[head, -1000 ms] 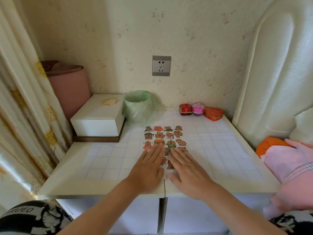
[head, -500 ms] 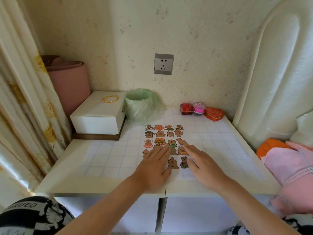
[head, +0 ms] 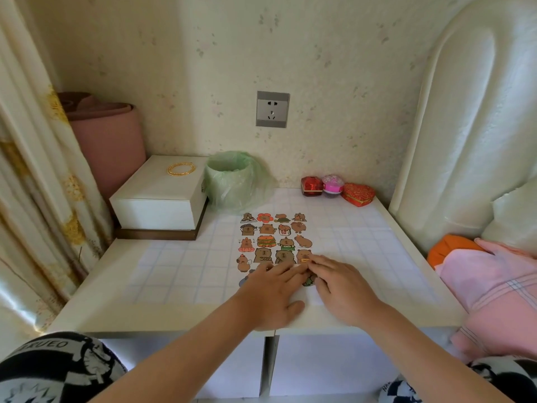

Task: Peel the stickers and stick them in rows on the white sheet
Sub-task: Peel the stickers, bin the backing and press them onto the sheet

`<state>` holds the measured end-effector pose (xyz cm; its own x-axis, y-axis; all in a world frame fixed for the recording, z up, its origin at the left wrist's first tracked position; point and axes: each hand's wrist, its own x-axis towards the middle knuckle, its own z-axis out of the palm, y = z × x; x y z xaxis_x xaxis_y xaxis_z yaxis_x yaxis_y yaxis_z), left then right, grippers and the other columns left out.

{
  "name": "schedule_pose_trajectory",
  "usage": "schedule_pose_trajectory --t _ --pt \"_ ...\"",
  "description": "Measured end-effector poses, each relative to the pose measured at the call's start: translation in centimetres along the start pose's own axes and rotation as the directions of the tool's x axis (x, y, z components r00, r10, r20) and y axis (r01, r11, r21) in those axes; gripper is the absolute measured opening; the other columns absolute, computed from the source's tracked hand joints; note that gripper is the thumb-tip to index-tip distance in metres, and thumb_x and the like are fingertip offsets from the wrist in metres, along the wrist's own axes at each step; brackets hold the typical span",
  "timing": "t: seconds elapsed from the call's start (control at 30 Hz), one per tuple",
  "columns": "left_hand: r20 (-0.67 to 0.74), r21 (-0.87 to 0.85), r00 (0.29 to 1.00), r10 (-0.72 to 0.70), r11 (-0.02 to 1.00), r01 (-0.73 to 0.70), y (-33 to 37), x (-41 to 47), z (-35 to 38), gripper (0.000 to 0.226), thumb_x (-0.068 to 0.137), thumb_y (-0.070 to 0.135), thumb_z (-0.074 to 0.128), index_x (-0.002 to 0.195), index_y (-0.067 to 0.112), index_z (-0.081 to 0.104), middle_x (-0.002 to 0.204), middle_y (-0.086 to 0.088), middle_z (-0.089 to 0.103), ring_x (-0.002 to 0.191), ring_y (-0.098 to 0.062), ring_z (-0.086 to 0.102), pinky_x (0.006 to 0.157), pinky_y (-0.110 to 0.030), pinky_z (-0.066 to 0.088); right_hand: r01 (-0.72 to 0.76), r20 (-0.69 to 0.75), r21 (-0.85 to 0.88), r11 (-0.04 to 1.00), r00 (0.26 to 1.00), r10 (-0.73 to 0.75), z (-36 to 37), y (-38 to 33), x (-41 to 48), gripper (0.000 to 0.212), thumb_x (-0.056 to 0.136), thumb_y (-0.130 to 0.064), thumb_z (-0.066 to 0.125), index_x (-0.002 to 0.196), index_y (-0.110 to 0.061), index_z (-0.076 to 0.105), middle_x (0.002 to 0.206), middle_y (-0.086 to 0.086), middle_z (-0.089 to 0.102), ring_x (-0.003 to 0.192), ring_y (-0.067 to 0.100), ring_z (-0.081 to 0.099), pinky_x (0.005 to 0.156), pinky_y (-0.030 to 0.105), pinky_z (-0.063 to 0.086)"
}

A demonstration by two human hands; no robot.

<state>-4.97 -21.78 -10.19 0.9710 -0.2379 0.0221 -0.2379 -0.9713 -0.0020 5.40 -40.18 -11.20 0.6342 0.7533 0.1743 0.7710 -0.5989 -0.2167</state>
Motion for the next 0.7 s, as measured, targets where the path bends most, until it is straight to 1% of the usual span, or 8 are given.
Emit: schedule_pose_trajectory --t 0.13,0.23,0.3,0.4,0.47,0.53,0.6,0.7 --pt "0.042 -0.014 0.999 -0.005 1.000 0.005 0.0 0.0 0.4 0.070 0.100 0.061 0.017 0.159 0.026 0.003 0.166 0.007 0.003 0.152 -0.018 -0.002 0.121 -0.044 0.008 -0.044 -0.094 0.263 0.964 0.993 0.071 -0.2 0.2 0.3 0.035 0.101 -0.013 0.050 0.128 -0.027 0.068 0.137 -0.029 0.052 0.125 0.001 0.055 0.107 0.025 0.044" --pt "0.098 -0.059 0.994 0.039 0.998 -0.033 -0.3 -0.5 0.7 0.066 0.099 0.064 0.010 0.156 0.038 -0.010 0.165 0.008 -0.013 0.151 -0.019 -0.019 0.122 -0.046 -0.007 -0.079 -0.116 0.319 0.944 0.986 0.122 -0.1 0.5 0.6 0.030 0.098 -0.013 0.059 0.120 -0.028 0.073 0.132 -0.023 0.060 0.122 0.000 0.057 0.106 0.026 0.045" --pt "0.094 -0.094 0.994 0.063 0.994 -0.054 -0.3 -0.7 0.8 0.060 0.101 0.059 0.012 0.155 0.043 -0.008 0.165 0.007 -0.013 0.150 -0.022 -0.023 0.120 -0.047 -0.011 -0.105 -0.086 0.349 0.931 0.986 0.143 0.0 0.7 0.7 0.030 0.095 -0.013 0.063 0.118 -0.029 0.074 0.132 -0.020 0.062 0.122 0.001 0.057 0.107 0.027 0.045" --pt "0.033 -0.153 0.999 0.033 0.988 -0.027 -0.2 -0.6 1.2 0.058 0.099 0.056 0.010 0.156 0.044 0.004 0.166 0.012 -0.002 0.152 -0.021 -0.014 0.122 -0.049 -0.004 -0.128 -0.069 0.379 0.917 0.984 0.166 0.1 1.0 1.1 0.031 0.093 -0.012 0.065 0.117 -0.029 0.075 0.128 -0.021 0.063 0.120 -0.001 0.056 0.107 0.030 0.045" --pt "0.011 -0.147 1.000 0.016 0.989 -0.014 -0.3 -0.6 1.4 0.061 0.095 0.058 0.006 0.155 0.046 0.007 0.166 0.016 0.001 0.153 -0.018 -0.009 0.122 -0.049 0.000 -0.124 -0.081 0.357 0.926 0.983 0.163 0.0 1.0 1.1 0.031 0.093 -0.011 0.065 0.117 -0.029 0.074 0.128 -0.019 0.064 0.120 0.000 0.057 0.106 0.030 0.045" --pt "0.016 -0.135 1.000 0.016 0.991 -0.014 -0.3 -0.6 1.3 0.060 0.097 0.059 0.008 0.155 0.046 0.004 0.165 0.016 -0.001 0.153 -0.017 -0.011 0.123 -0.047 -0.002 -0.069 -0.117 0.239 0.969 0.988 0.099 0.3 0.9 0.8 0.032 0.095 -0.012 0.062 0.121 -0.028 0.073 0.132 -0.015 0.063 0.121 0.005 0.058 0.103 0.035 0.048" --pt "0.038 -0.132 0.999 0.020 0.991 -0.015 -0.2 -0.7 1.1 0.058 0.100 0.059 0.013 0.155 0.045 -0.002 0.165 0.014 -0.008 0.151 -0.016 -0.018 0.122 -0.045 -0.010 0.015 -0.114 0.033 0.999 0.993 -0.012 0.5 0.7 0.1 0.037 0.096 -0.016 0.053 0.128 -0.025 0.068 0.142 -0.011 0.057 0.126 0.011 0.057 0.098 0.040 0.051" --pt "0.075 -0.140 0.997 0.036 0.990 -0.025 -0.1 -0.8 1.0 0.058 0.102 0.058 0.013 0.154 0.044 -0.008 0.163 0.012 -0.018 0.148 -0.014 -0.027 0.119 -0.042 -0.017 0.012 -0.065 -0.071 0.997 0.998 -0.017 0.0 0.1 -0.2 0.050 0.093 -0.029 0.034 0.132 -0.023 0.065 0.149 -0.009 0.051 0.134 0.012 0.051 0.096 0.040 0.050"
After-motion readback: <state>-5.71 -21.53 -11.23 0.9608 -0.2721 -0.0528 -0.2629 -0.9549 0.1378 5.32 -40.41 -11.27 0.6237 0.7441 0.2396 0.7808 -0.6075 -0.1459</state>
